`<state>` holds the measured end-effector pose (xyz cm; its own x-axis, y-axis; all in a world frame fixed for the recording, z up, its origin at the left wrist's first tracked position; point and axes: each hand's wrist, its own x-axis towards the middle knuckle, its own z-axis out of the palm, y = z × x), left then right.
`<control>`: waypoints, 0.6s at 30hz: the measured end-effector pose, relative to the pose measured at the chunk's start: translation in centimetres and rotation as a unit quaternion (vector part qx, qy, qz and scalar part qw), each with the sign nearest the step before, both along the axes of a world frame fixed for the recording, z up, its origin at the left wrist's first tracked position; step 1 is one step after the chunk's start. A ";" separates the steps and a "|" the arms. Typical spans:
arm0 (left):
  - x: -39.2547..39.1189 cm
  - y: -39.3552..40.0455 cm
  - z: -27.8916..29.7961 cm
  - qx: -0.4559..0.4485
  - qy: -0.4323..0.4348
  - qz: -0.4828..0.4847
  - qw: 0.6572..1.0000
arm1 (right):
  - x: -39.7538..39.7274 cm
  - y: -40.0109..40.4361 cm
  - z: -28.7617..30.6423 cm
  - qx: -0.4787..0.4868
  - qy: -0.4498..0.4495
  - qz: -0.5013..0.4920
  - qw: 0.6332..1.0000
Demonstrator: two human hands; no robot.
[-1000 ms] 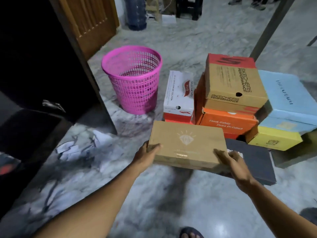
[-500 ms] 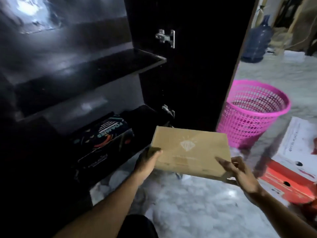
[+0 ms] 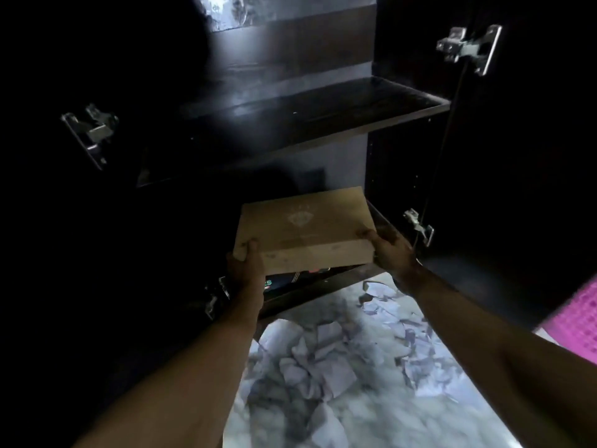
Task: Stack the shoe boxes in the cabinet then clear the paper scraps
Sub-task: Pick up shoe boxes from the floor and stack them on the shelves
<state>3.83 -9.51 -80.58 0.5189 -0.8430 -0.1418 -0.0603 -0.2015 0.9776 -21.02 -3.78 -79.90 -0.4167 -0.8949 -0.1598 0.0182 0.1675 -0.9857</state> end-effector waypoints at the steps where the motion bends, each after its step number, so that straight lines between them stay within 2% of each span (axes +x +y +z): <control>1: 0.6 -0.8 -0.3 0.003 -0.010 0.008 1.000 | 0.5 -1.5 -0.7 0.001 0.009 -0.010 1.000; 5: 2.8 -4.2 -1.8 0.038 -0.042 0.025 0.998 | 2.0 -7.1 -4.2 0.021 0.002 0.018 1.000; 8: 3.6 -4.2 -2.3 0.007 -0.165 0.027 0.986 | 3.2 -7.9 -4.8 0.043 0.022 0.040 0.998; 10: 3.6 -3.6 -2.7 -0.078 -0.293 0.012 0.953 | 4.0 -8.1 -5.1 0.050 0.060 0.068 0.995; 12: 3.2 -3.2 -3.0 -0.143 -0.389 -0.052 0.908 | 4.3 -8.8 -5.4 0.044 0.062 0.056 0.996; 15: 2.4 -3.7 -2.9 -0.087 -0.481 -0.191 0.851 | 5.7 -9.4 -4.7 0.026 0.091 0.074 0.993; 16: 2.5 -4.2 -2.9 -0.066 -0.511 -0.208 0.831 | 6.0 -10.1 -4.9 0.019 0.098 0.072 0.992; 18: 2.9 -5.5 -2.7 -0.037 -0.527 -0.210 0.822 | 6.9 -11.1 -4.6 0.029 0.095 0.070 0.993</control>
<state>6.70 -14.98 -83.27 -0.0198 -0.9653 0.2605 -0.9316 0.1124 0.3456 -14.08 -14.87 -84.49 -0.3175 -0.9374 -0.1430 -0.1953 0.2122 -0.9575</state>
